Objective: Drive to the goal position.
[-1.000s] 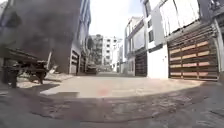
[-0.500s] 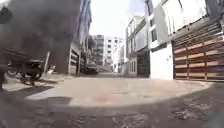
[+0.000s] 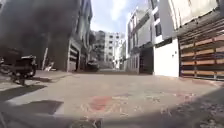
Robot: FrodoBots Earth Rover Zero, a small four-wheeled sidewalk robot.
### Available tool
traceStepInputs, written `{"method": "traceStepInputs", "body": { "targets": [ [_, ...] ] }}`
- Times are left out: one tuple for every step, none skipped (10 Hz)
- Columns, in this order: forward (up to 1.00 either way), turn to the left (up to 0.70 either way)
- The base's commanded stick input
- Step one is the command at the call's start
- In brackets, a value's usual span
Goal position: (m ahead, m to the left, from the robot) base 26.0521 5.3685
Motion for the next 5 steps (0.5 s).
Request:
{"method": "traceStepInputs", "body": {
  "targets": [
    [0.84,0.06],
    [-0.83,0.06],
    [-1.00,0.06],
    [-1.00,0.06],
    [0.17,0.06]
  ]
}}
